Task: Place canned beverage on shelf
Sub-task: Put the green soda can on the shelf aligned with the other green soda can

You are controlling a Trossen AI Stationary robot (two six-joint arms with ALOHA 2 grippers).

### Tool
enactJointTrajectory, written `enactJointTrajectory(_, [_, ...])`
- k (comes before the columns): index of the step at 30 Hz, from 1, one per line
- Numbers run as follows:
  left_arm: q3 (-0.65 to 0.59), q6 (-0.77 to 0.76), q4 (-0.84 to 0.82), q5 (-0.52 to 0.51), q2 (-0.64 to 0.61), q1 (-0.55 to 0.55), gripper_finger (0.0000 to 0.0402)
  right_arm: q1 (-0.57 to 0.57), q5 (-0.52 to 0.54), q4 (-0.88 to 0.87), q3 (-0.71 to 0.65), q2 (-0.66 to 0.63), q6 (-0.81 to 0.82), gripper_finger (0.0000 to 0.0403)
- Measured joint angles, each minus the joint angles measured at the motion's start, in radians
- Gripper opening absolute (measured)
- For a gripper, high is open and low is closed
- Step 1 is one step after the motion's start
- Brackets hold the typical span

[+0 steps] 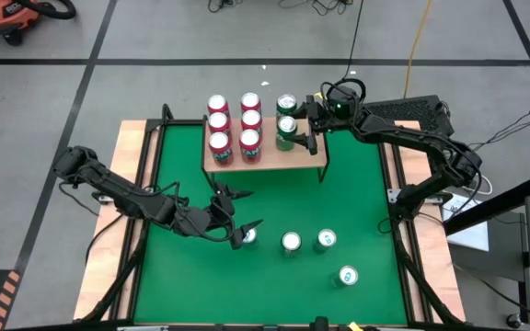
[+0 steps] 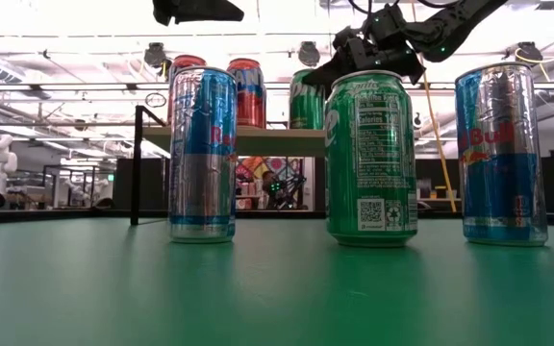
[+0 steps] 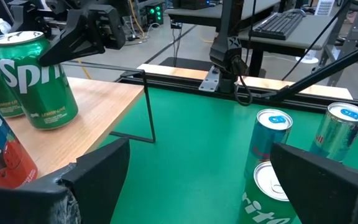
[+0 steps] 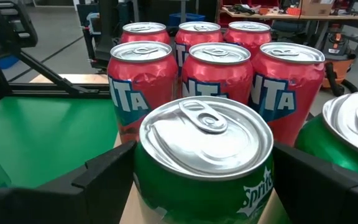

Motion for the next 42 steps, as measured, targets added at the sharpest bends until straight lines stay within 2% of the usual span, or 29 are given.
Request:
enactJointTrajectory(23, [0.0,-0.001,0.0,0.0,0.0,-0.009,0.0386,0.0,-0.005,0.015,0.0,-0.01,-0.003,0.0352])
enactJointTrajectory(35, [0.0,0.0,-0.002,0.0,0.0,-0.015,0.0386,0.001,-0.001,-0.004,0.0,-0.161,0.047,0.0352])
enactJointTrajectory(42, [0.0,0.001,-0.005,0.0,0.0,-0.022,0.0386,0.03,-0.001,-0.205,-0.004,-0.251,0.087,0.0352])
